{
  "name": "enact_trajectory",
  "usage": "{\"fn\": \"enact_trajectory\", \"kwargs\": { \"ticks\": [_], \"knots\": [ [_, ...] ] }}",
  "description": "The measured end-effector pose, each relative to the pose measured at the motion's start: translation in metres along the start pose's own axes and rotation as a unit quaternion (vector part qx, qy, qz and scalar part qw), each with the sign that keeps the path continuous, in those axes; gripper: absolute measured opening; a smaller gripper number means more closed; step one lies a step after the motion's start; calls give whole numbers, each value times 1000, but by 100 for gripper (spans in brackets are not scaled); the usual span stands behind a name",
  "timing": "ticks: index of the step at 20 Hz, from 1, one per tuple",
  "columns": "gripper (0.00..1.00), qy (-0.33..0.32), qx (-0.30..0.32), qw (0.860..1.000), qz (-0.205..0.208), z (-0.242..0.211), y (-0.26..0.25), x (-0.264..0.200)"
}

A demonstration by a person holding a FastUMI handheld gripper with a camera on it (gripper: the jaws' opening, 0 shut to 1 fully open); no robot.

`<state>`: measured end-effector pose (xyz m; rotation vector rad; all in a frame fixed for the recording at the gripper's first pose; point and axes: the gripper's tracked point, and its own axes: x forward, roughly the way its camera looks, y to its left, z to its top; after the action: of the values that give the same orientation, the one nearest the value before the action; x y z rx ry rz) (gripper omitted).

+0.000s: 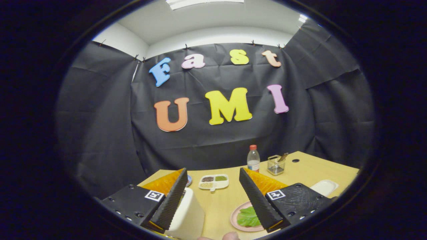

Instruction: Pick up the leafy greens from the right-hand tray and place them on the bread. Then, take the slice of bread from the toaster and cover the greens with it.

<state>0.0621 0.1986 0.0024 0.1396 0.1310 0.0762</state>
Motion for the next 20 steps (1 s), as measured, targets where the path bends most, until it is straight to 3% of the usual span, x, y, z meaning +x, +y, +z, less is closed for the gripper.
{"fn": "enact_trajectory", "kwargs": {
  "ticks": [6,11,13,20],
  "knots": [
    [96,70,-48,995,50,-58,81,20],
    [91,110,-55,991,43,-83,91,32],
    [85,122,-44,991,43,-88,91,36],
    [15,143,-28,989,34,-91,81,40]
  ]
}}
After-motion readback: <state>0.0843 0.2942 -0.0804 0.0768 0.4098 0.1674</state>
